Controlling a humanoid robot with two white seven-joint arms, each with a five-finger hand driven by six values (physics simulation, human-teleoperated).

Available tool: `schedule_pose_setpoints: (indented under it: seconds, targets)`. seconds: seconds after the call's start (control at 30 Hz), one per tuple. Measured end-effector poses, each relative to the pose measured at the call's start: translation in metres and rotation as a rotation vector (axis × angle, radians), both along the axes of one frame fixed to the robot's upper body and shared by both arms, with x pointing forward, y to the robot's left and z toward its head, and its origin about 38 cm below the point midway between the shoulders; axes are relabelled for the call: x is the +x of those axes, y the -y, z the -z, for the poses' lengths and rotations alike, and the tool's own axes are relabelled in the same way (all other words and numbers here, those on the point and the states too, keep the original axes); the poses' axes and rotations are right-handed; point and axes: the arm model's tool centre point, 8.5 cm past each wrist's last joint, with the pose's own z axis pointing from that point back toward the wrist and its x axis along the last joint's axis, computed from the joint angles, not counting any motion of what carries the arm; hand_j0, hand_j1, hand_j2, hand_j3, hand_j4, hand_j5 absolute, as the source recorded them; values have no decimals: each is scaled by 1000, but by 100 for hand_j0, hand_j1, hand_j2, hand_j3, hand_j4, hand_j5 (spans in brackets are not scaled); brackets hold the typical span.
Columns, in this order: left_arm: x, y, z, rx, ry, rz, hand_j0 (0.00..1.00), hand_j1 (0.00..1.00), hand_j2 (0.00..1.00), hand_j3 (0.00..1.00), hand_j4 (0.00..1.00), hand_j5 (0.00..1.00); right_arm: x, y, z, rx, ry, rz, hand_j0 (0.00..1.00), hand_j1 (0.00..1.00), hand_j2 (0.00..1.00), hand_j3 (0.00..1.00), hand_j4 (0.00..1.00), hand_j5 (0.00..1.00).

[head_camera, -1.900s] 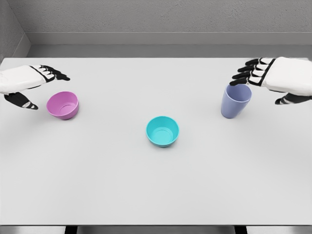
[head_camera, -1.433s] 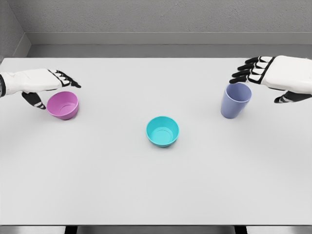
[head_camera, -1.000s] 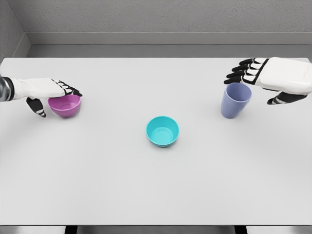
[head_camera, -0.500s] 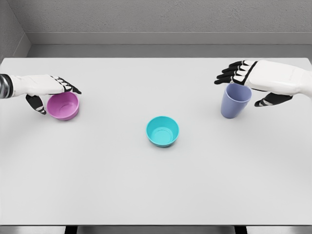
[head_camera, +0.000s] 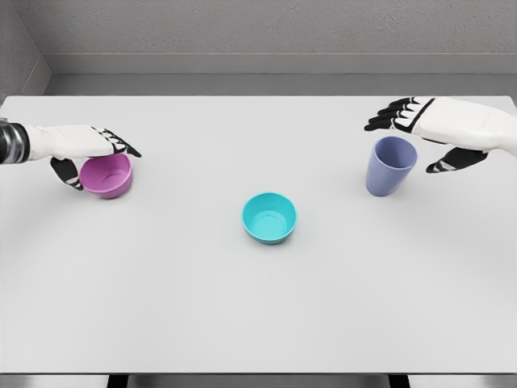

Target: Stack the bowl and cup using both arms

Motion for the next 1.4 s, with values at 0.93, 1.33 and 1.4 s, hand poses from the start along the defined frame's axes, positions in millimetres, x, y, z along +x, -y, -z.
schedule_pose_setpoints:
  seconds: [0.93, 1.33, 1.4]
  targets:
    - [-1, 7, 7, 4, -14, 16, 88, 88, 88, 88, 88, 88, 24, 3, 36, 28, -94, 58, 100, 100, 100, 100, 100, 100]
    - [-2, 9, 7, 4, -15, 22, 76, 76, 76, 76, 76, 76, 30, 7, 43, 37, -112, 82, 100, 100, 100, 100, 100, 100]
    - [-2, 9, 7, 4, -15, 24, 76, 76, 76, 76, 76, 76, 31, 8, 45, 38, -118, 88, 100, 100, 100, 100, 100, 100]
